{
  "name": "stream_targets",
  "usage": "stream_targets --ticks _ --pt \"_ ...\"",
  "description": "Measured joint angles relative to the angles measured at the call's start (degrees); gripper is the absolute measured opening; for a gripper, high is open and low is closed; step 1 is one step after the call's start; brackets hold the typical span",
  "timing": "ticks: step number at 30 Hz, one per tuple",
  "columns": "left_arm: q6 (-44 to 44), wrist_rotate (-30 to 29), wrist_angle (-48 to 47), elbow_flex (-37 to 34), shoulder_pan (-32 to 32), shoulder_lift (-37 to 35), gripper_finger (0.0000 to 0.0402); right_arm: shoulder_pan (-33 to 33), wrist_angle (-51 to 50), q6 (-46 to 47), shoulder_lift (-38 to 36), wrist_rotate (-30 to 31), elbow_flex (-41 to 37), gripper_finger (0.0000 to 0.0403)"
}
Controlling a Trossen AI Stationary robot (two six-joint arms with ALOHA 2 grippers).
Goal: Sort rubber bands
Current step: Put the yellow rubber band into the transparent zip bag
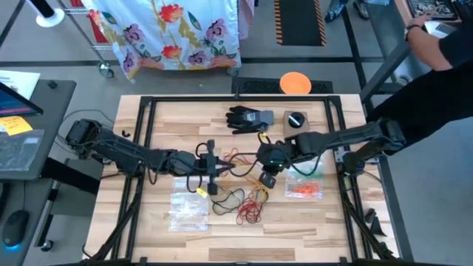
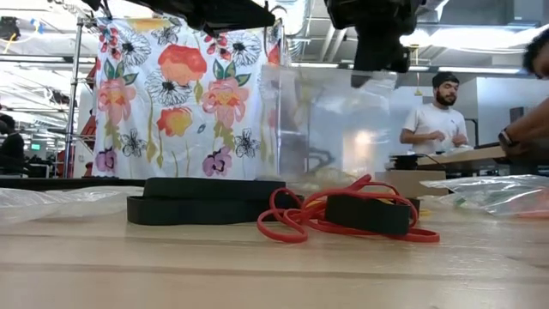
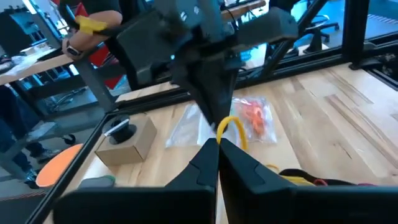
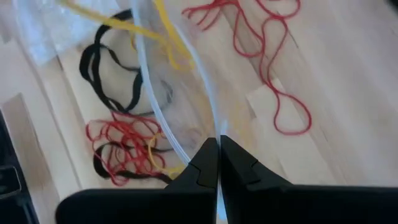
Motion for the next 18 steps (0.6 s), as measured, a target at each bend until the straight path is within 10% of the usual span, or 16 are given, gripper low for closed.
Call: stream_targets --ticks 18 --pt "0.05 3.06 3.44 0.11 0.36 2.69 0.0 -2.12 7.46 -3.5 1.96 -3.91 0.33 0.0005"
